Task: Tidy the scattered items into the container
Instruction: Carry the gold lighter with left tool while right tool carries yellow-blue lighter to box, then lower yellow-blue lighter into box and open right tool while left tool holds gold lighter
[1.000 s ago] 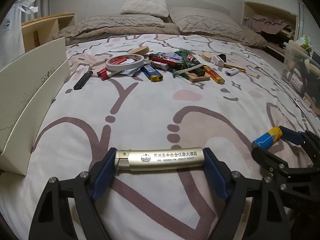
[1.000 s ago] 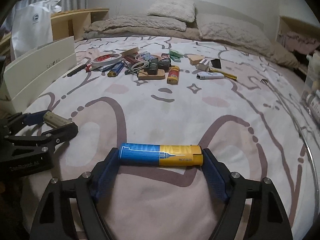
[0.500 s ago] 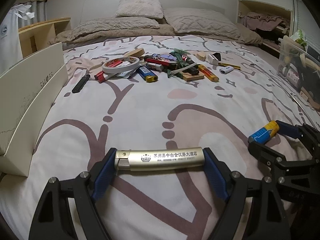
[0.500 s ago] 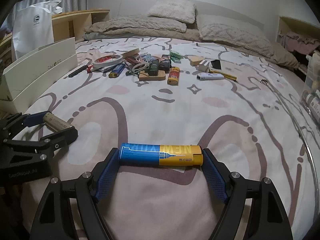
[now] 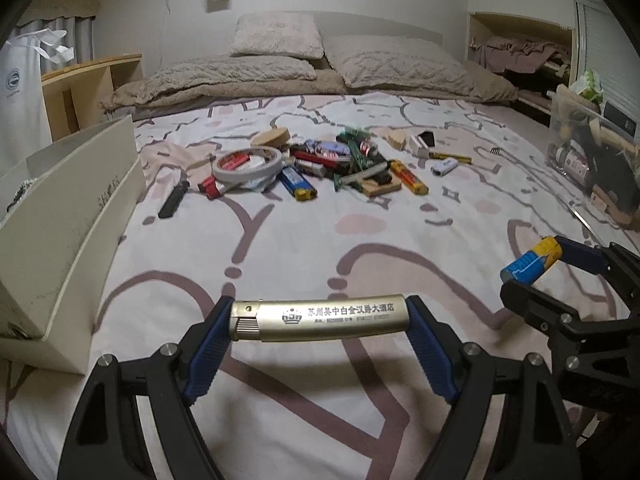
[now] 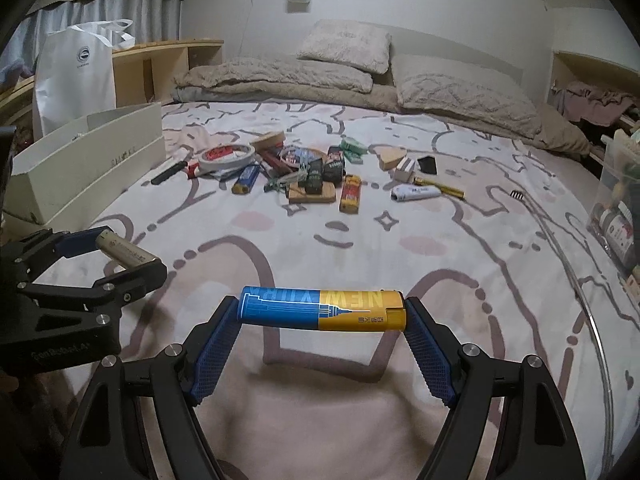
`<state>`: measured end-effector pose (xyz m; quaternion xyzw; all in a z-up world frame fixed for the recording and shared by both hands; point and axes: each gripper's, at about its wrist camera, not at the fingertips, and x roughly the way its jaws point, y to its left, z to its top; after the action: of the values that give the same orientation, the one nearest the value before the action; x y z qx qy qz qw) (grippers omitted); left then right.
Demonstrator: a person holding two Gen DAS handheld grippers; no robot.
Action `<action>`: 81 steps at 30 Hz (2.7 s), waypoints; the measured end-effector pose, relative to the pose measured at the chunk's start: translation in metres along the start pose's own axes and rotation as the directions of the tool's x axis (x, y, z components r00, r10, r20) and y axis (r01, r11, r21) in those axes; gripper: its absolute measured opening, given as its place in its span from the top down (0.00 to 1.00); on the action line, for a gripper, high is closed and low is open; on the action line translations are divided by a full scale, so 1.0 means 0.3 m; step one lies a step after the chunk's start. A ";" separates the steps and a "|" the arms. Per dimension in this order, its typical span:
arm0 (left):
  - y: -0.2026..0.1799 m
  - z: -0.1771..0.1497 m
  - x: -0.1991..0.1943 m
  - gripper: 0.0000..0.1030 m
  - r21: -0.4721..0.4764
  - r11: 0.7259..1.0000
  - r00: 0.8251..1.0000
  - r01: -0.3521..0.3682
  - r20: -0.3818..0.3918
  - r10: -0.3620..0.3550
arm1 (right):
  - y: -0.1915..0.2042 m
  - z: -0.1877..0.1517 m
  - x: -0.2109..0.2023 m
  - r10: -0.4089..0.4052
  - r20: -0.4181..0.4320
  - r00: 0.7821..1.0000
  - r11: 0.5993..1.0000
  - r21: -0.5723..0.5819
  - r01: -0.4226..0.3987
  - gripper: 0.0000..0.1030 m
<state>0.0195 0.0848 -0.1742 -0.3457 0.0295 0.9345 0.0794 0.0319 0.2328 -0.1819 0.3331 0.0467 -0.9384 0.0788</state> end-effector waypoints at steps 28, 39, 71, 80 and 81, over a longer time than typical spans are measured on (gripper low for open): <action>0.131 0.293 -0.242 0.19 -0.003 1.000 0.970 0.020 0.242 -0.019 | 0.047 0.309 -0.186 -0.024 0.219 0.975 0.999 0.039 0.016 0.21; 0.242 0.402 -0.321 0.19 -0.020 1.000 0.944 0.003 0.331 0.004 | 0.107 0.430 -0.228 -0.008 0.290 0.957 1.000 0.031 -0.001 0.21; 0.724 0.366 -0.370 0.19 -0.222 0.969 0.943 -0.109 0.284 0.171 | 0.466 0.561 -0.075 0.189 0.238 0.953 0.982 -0.056 -0.181 0.21; 0.869 0.340 -0.389 0.19 -0.299 0.944 0.940 -0.139 0.260 0.220 | 0.602 0.616 -0.059 0.268 0.235 0.934 0.962 -0.124 -0.245 0.21; 0.881 0.337 -0.392 0.19 -0.304 0.942 0.939 -0.142 0.259 0.225 | 0.616 0.621 -0.058 0.278 0.234 0.932 0.959 -0.131 -0.253 0.21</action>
<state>-0.0018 -0.1795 -0.0208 -0.2085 -0.0831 0.9729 -0.0554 -0.0367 0.0270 -0.0333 0.2111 0.0370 -0.9501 0.2266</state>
